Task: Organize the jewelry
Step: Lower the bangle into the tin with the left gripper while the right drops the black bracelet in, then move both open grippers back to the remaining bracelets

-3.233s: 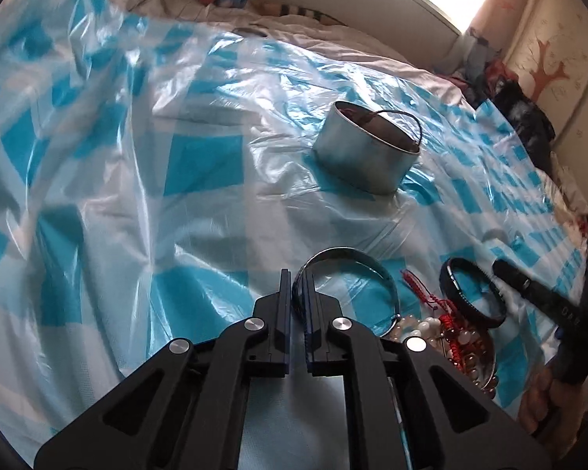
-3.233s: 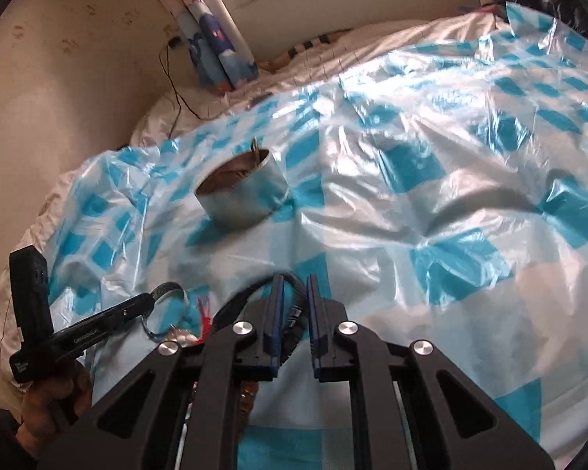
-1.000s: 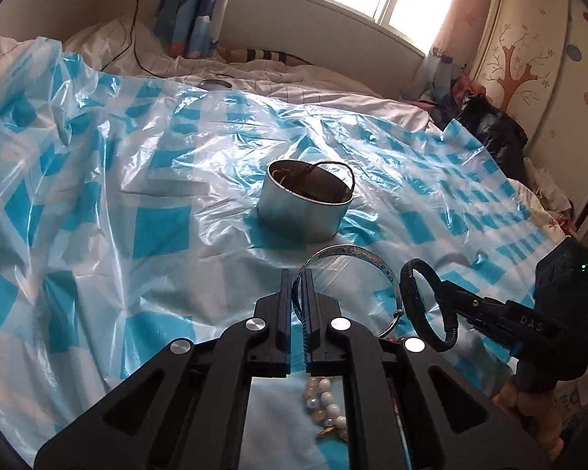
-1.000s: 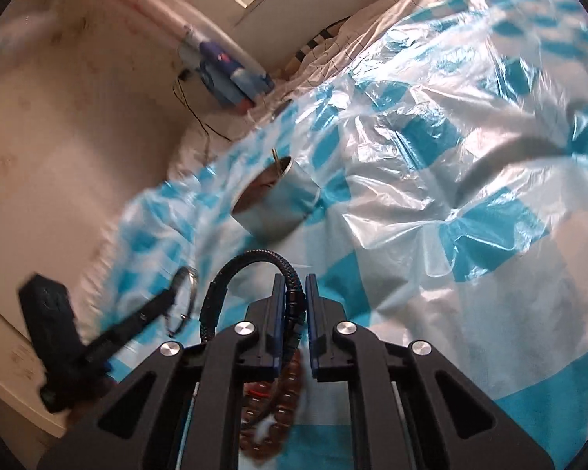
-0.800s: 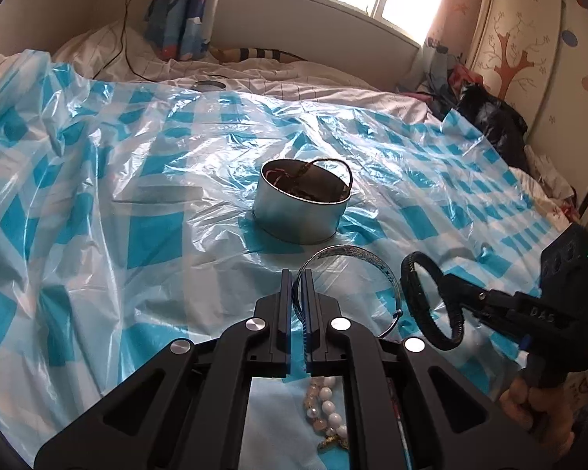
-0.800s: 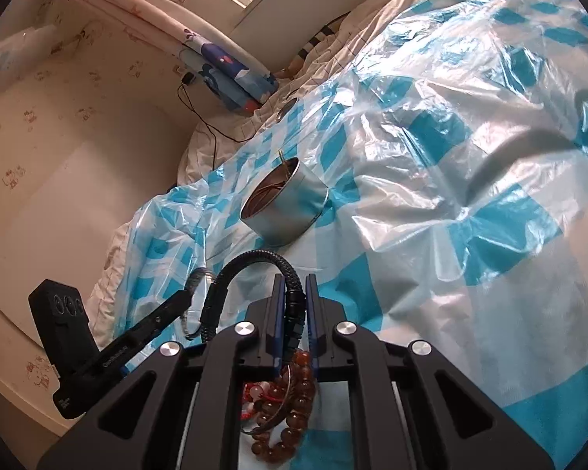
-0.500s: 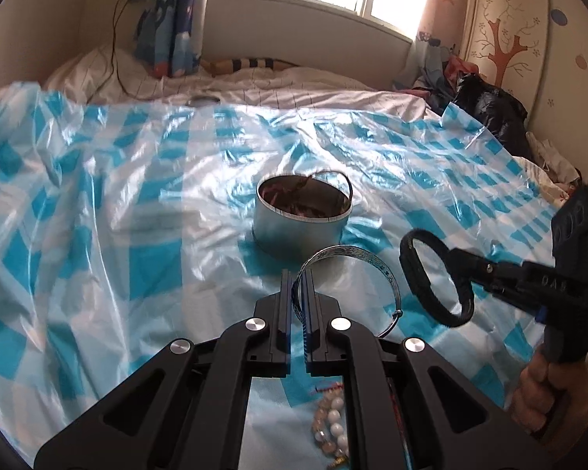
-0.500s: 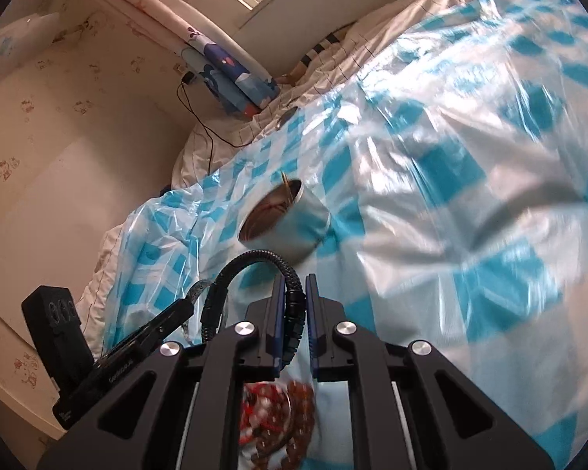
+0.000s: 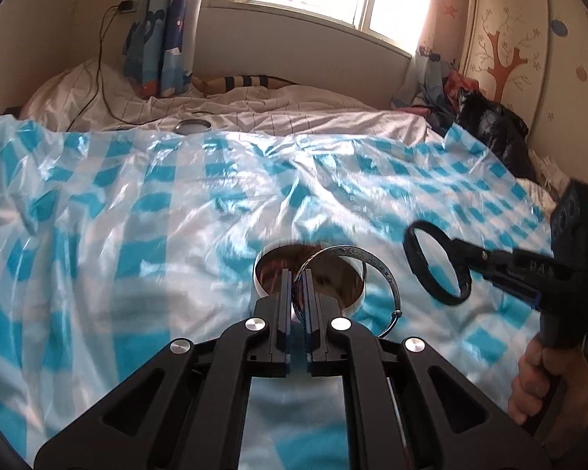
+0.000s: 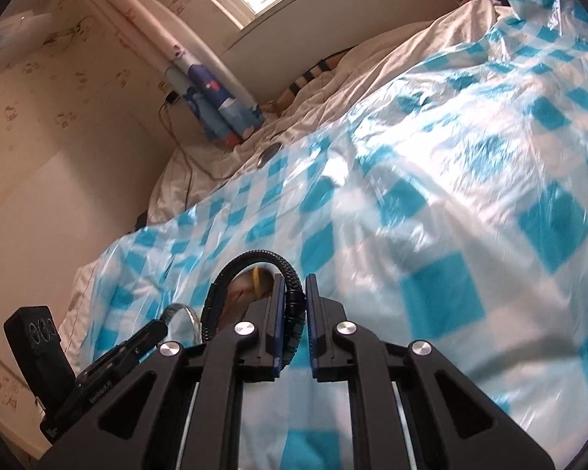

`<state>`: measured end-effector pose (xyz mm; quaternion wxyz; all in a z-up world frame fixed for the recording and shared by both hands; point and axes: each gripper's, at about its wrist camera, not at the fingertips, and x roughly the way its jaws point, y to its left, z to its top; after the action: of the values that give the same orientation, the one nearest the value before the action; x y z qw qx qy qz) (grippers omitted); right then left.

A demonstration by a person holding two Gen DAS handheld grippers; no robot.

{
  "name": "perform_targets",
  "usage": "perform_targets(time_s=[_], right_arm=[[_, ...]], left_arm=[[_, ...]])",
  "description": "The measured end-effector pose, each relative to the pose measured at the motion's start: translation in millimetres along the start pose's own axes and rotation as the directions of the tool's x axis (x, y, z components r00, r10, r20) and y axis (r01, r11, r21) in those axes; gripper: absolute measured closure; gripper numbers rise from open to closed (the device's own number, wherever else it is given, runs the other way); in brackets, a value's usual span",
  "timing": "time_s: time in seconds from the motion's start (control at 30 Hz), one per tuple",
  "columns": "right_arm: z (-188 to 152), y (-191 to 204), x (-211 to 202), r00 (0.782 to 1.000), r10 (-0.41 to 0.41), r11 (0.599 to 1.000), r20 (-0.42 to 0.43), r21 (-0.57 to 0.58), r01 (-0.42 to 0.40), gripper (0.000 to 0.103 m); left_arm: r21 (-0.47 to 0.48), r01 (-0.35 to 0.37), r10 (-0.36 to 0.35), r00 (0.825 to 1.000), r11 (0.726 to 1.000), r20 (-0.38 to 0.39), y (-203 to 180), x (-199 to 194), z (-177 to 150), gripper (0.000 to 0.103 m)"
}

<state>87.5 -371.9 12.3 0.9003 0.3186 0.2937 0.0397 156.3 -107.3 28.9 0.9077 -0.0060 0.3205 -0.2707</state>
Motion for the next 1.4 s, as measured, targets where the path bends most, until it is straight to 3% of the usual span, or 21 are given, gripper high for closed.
perform_targets(time_s=[0.23, 0.43, 0.67, 0.9, 1.13, 1.23, 1.4], right_arm=[[12.4, -14.1, 10.6, 1.000, -0.021, 0.999, 0.010, 0.029, 0.021, 0.092], [15.0, -8.3, 25.6, 1.000, -0.019, 1.000, -0.010, 0.004, 0.019, 0.092], [11.3, 8.5, 51.0, 0.998, 0.002, 0.999, -0.062, -0.039, -0.004, 0.091], [7.1, 25.5, 70.6, 0.994, 0.030, 0.996, -0.110, -0.081, -0.039, 0.090], [-8.8, 57.6, 108.1, 0.971, 0.048, 0.982, -0.233, -0.169, -0.089, 0.089], [-14.7, 59.8, 114.2, 0.967, 0.015, 0.978, -0.256, -0.197, -0.068, 0.085], [-6.3, 53.0, 98.5, 0.981, 0.003, 0.984, -0.195, -0.175, -0.037, 0.063]], left_arm=[[0.018, 0.039, -0.038, 0.999, 0.999, -0.013, -11.5, 50.5, 33.6, 0.099], [0.065, 0.002, 0.004, 0.995, 0.998, -0.101, -20.9, 80.2, 22.9, 0.098], [0.019, -0.089, 0.091, 0.987, 0.996, -0.134, 11.4, 75.7, 18.8, 0.098], [-0.066, -0.089, 0.081, 0.990, 0.994, -0.114, 36.4, 59.1, 22.7, 0.097], [-0.141, -0.075, 0.066, 0.995, 0.987, -0.074, 54.8, 35.1, 29.9, 0.097], [-0.145, -0.075, 0.064, 0.995, 0.987, -0.077, 54.8, 35.7, 29.9, 0.092], [-0.125, -0.064, 0.054, 0.995, 0.990, -0.085, 48.0, 36.0, 26.7, 0.083]])
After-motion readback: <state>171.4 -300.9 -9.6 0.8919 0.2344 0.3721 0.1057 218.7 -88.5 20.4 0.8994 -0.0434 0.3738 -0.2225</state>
